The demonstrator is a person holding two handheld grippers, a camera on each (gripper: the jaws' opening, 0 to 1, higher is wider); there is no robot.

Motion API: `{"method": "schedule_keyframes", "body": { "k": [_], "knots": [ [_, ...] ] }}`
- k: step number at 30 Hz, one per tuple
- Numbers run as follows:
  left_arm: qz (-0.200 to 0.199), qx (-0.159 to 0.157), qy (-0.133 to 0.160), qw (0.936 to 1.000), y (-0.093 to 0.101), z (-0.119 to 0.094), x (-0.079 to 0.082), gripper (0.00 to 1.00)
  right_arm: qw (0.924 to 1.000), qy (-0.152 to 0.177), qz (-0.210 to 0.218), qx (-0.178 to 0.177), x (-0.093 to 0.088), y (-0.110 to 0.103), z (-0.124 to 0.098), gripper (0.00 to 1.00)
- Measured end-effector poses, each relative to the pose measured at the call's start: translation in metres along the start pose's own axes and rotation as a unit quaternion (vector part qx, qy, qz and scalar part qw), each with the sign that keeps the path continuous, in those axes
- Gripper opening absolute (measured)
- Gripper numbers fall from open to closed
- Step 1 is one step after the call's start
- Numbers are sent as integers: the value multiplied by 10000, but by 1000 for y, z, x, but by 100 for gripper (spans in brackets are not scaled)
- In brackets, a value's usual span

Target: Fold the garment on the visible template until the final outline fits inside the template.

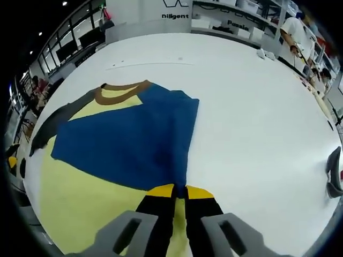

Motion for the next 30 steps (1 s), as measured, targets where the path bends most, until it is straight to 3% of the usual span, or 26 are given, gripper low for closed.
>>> {"method": "schedule_keyframes", "body": {
  "k": [9,13,15,19,26,30],
  "knots": [
    [-96,36,-65,9999,-4,2,-3,85,10000,32,83,28,1,3,1,1],
    [-139,37,-87,9999,-4,3,-4,84,9992,230,304,148,5,0,-2,3],
    [-154,32,-91,9998,-3,4,-5,83,9952,762,374,487,16,-7,-14,10],
    [-316,105,-159,9993,-6,5,-9,81,9905,1069,476,723,20,-17,-30,26],
    [-693,180,-168,9973,-10,9,-14,78,9840,1319,528,1079,16,-40,-56,49],
    [-1110,310,-100,9933,-18,15,-19,75,9814,1309,557,1286,7,-53,-67,53]
  ]
}}
Point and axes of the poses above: the point that each gripper's makers call its tool centre point, and the gripper's own axes: z roughly forward along the fingers, y roughly to its right, x roughly out of its top, the point moved 3 cm from there along -z, roughly backward along the fingers, and after that the axes turned 14 degrees about z, right-handed, at the moved point
